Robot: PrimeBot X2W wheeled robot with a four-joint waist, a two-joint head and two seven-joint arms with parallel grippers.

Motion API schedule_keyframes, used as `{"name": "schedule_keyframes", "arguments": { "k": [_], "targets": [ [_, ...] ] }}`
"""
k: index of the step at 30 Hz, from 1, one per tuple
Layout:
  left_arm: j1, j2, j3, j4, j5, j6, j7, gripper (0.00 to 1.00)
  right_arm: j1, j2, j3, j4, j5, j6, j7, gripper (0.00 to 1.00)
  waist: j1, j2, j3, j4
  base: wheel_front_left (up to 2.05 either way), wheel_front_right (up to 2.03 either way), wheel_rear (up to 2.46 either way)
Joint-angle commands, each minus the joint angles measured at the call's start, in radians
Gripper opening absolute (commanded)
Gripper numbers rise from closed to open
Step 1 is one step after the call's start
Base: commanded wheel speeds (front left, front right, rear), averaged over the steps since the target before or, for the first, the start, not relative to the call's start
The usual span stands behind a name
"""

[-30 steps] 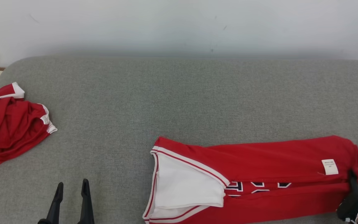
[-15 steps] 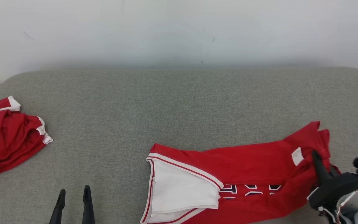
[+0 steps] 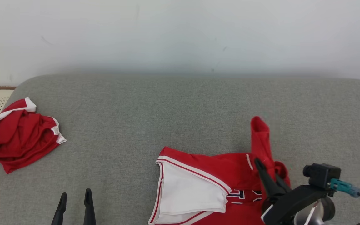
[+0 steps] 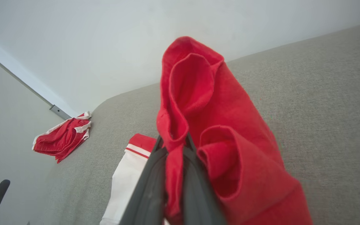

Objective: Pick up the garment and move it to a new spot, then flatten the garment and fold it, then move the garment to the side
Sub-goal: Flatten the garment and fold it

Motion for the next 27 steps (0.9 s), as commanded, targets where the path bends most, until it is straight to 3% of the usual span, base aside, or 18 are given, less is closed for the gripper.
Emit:
{"name": "schedule_keyframes", "arguments": {
  "k": [1, 10, 27],
  "targets": [
    [-0.003, 0.003, 0.003, 0.004, -0.005, 0.0, -0.004, 1.0, 0.005, 0.006, 0.01, -0.008, 0.001, 0.0, 0.0, 0.0, 0.0, -0.0001, -0.004, 0.006, 0.0, 0.0, 0.0],
    [-0.026, 0.003, 0.001, 0.023, -0.008, -0.008, -0.004, 1.0, -0.002, 0.036, 0.141, 0.034, -0.004, 0.0, -0.038, 0.0, 0.0, -0.0001, 0.009, 0.037, 0.0, 0.0, 0.0],
    [-0.089, -0.002, -0.029, 0.085, 0.003, -0.031, -0.004, 1.0, -0.15, 0.037, 0.325, 0.31, 0.121, 0.0, -0.186, 0.0, 0.0, -0.0001, 0.044, 0.098, 0.0, 0.0, 0.0]
  ]
}}
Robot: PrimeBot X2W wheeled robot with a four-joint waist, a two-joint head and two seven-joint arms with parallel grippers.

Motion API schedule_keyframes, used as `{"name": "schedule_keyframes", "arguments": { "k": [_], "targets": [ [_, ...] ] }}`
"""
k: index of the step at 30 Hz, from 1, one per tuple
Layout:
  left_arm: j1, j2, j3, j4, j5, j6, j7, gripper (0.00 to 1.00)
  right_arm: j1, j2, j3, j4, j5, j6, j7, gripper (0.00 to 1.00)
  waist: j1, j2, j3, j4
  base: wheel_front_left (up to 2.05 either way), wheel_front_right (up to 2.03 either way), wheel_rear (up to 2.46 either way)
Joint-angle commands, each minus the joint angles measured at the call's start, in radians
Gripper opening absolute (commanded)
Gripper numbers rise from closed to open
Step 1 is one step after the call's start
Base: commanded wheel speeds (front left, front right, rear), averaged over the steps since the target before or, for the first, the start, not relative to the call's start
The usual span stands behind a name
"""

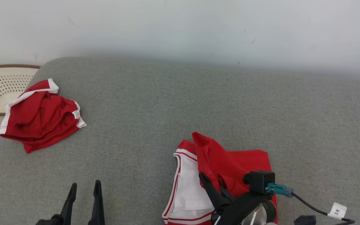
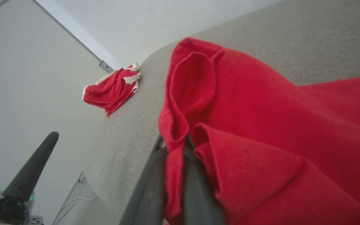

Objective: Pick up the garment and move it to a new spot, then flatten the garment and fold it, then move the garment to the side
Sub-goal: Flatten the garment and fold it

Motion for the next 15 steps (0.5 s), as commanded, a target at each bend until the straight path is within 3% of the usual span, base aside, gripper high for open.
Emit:
{"name": "schedule_keyframes", "arguments": {
  "k": [1, 2, 3, 4, 5, 15],
  "targets": [
    [-0.008, 0.0, 0.0, 0.005, 0.001, -0.002, -0.004, 1.0, -0.013, 0.002, 0.01, 0.012, 0.012, 0.0, -0.01, 0.0, -0.0001, 0.0, 0.0, 0.001, 0.0, 0.0, 0.0],
    [-0.008, 0.0, 0.0, 0.008, 0.0, -0.002, -0.004, 1.0, -0.018, 0.002, 0.016, 0.025, 0.017, 0.0, -0.015, 0.0, -0.0001, 0.0, 0.0, 0.001, 0.0, 0.0, 0.0],
    [-0.008, 0.0, 0.001, 0.011, -0.001, -0.002, -0.004, 1.0, -0.025, 0.002, 0.021, 0.035, 0.022, 0.0, -0.021, 0.25, -0.0001, 0.0, -0.001, 0.0, 0.0, 0.0, 0.0],
    [-0.008, 0.0, 0.001, 0.013, -0.002, -0.002, -0.004, 1.0, -0.031, 0.002, 0.025, 0.039, 0.025, 0.0, -0.028, 0.69, -0.0001, 0.0, -0.001, -0.001, 0.0, 0.0, 0.0],
    [-0.008, -0.001, 0.003, 0.015, -0.003, -0.002, -0.004, 1.0, -0.036, 0.001, 0.03, 0.043, 0.03, 0.0, -0.035, 0.97, -0.0001, 0.0, -0.002, -0.003, 0.0, 0.0, 0.0],
    [0.008, -0.001, 0.017, 0.026, -0.003, -0.004, -0.004, 1.0, -0.051, 0.001, 0.031, -0.029, 0.075, 0.0, -0.074, 1.0, -0.0001, 0.0, -0.025, -0.028, 0.0, 0.0, 0.0]
  ]
}}
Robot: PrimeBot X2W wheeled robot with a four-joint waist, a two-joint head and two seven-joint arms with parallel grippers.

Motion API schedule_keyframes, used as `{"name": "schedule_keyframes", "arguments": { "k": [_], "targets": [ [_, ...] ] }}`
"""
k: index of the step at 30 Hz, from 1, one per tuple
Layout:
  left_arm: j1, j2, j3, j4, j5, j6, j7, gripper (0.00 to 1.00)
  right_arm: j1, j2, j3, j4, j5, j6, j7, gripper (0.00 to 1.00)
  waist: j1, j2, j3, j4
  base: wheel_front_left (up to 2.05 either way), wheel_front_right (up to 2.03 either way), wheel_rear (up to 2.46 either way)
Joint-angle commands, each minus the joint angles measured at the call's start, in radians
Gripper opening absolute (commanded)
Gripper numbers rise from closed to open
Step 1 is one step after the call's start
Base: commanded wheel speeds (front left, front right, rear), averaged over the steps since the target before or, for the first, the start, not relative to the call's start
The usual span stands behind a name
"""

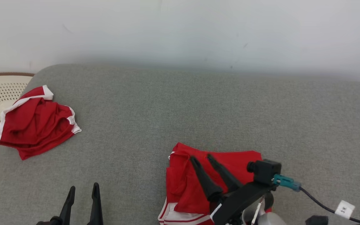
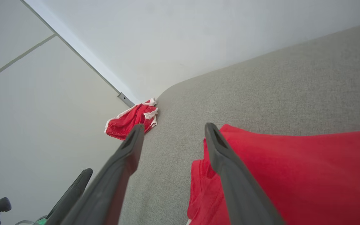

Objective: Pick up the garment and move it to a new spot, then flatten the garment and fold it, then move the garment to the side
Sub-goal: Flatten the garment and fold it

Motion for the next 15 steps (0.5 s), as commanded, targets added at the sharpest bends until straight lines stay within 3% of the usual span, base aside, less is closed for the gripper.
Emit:
{"name": "schedule_keyframes", "arguments": {
  "k": [1, 15],
  "targets": [
    [0.009, 0.002, 0.005, 0.001, -0.003, -0.003, -0.004, 1.0, -0.005, 0.0, -0.004, -0.005, -0.007, 0.0, -0.005, 1.0, 0.0, -0.0001, -0.005, -0.005, 0.0, 0.0, 0.0],
    [0.033, 0.0, 0.029, -0.021, 0.002, -0.003, -0.004, 1.0, 0.071, 0.0, -0.326, -0.157, -0.209, 0.0, 0.019, 1.0, 0.0, -0.0001, -0.009, -0.022, 0.0, 0.0, 0.0]
  ]
}}
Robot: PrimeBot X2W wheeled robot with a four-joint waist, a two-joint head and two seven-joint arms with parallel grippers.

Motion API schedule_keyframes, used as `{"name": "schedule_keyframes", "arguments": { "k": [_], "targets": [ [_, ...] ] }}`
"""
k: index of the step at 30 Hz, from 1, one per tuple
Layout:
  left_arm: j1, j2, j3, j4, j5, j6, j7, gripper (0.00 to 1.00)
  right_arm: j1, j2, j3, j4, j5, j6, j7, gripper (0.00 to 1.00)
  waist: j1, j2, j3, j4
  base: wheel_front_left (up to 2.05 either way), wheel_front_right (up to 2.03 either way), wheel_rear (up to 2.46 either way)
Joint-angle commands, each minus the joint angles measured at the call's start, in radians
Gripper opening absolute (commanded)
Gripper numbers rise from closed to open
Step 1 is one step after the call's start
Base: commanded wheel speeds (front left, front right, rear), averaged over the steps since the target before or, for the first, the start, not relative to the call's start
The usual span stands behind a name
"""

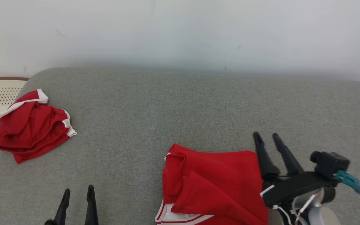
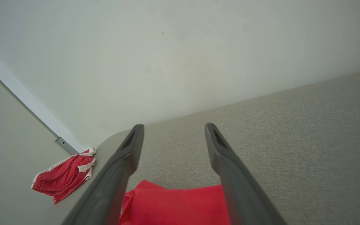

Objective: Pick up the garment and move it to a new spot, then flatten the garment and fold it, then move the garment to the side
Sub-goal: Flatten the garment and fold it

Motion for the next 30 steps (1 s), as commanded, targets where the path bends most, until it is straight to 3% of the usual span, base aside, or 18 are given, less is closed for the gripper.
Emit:
{"name": "schedule_keyframes", "arguments": {
  "k": [1, 9, 10, 12, 25, 30],
  "targets": [
    [0.011, 0.001, 0.005, -0.001, 0.002, -0.003, -0.004, 1.0, 0.019, 0.0, -0.029, -0.01, -0.018, 0.0, 0.003, 1.0, 0.0, 0.0, 0.004, -0.001, 0.0, 0.0, 0.0],
    [0.005, -0.002, 0.013, -0.007, 0.001, -0.003, -0.004, 1.0, 0.052, -0.008, -0.134, 0.0, -0.107, 0.0, -0.004, 1.0, 0.0, 0.0, 0.018, -0.004, 0.0, 0.0, 0.0],
    [0.005, -0.002, 0.014, -0.008, 0.002, -0.003, -0.004, 1.0, 0.05, -0.008, -0.135, 0.007, -0.109, 0.0, -0.005, 0.79, 0.0, 0.0, 0.02, -0.004, 0.0, 0.0, 0.0],
    [0.003, -0.002, 0.015, -0.009, 0.003, -0.002, -0.004, 1.0, 0.042, -0.022, -0.13, 0.025, -0.128, 0.0, -0.018, 0.02, 0.0, 0.0, 0.023, -0.004, 0.0, 0.0, 0.0],
    [-0.02, -0.005, -0.004, 0.004, 0.01, -0.009, -0.004, 1.0, -0.039, -0.097, 0.033, 0.362, -0.169, 0.0, -0.161, 0.0, 0.0, 0.0, 0.032, 0.041, 0.0, 0.0, 0.0],
    [-0.02, -0.006, -0.006, 0.01, 0.012, -0.012, -0.004, 1.0, -0.09, -0.092, 0.114, 0.515, -0.169, 0.0, -0.233, 0.0, 0.0, 0.0, 0.029, 0.064, 0.0, 0.0, 0.0]
  ]
}}
